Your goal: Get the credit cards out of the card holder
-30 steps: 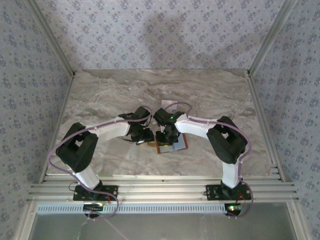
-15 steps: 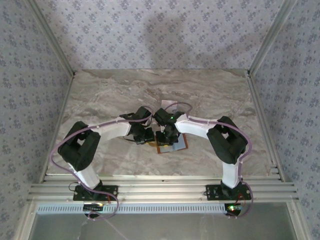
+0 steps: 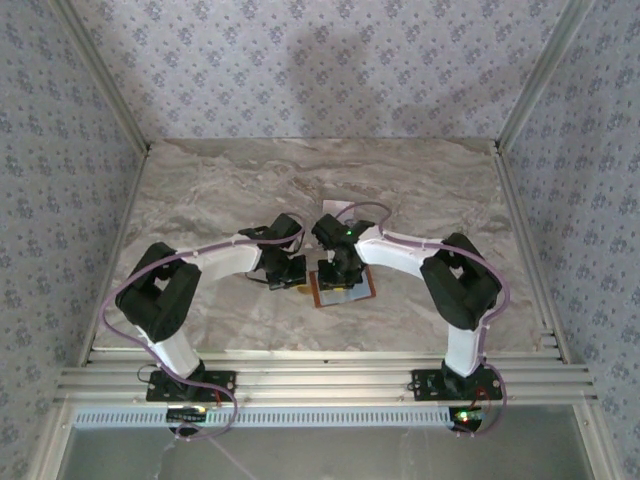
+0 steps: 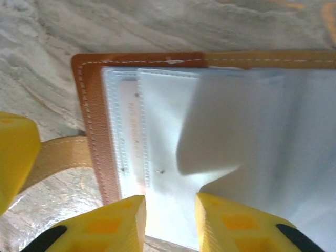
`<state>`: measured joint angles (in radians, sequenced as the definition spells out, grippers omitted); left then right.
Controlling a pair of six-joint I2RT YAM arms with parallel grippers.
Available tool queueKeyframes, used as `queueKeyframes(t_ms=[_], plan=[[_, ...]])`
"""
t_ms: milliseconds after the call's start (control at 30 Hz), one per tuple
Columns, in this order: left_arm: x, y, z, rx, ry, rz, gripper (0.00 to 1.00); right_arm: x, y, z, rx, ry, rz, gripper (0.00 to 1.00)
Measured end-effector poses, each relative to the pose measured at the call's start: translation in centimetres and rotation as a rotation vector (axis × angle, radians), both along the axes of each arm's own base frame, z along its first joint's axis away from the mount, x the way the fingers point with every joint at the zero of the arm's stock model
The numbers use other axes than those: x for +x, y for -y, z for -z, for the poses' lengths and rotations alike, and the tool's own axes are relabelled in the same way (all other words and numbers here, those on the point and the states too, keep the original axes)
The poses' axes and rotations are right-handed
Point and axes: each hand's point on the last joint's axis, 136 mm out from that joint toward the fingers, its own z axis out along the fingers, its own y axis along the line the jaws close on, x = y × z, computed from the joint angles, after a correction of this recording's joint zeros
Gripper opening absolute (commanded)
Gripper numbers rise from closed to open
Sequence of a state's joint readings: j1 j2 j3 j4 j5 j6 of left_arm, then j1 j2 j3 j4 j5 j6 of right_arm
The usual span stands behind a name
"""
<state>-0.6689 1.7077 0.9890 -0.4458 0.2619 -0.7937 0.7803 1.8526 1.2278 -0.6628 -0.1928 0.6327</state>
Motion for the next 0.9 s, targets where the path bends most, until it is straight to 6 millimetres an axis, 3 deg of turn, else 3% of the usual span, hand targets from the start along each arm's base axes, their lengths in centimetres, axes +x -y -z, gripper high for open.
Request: queueKeyframes(t_ms=[300, 567, 900], plan=[[0.1, -0.8, 0.1, 0.009, -0.004, -0.008, 0.0, 0.4, 1.5, 0.2, -0.051, 0.012, 0.016, 0.36], [0.0, -0.9, 0.0, 0.01, -0.004, -0.005, 0.0, 0.3, 2.1, 0.3, -0.081, 0.018, -0.008, 0.51], [-0.1, -1.0, 0.1, 0.014, -0.01, -0.005, 0.0, 0.5, 3.1, 0.2, -0.153, 0.042, -0.016, 0.35]])
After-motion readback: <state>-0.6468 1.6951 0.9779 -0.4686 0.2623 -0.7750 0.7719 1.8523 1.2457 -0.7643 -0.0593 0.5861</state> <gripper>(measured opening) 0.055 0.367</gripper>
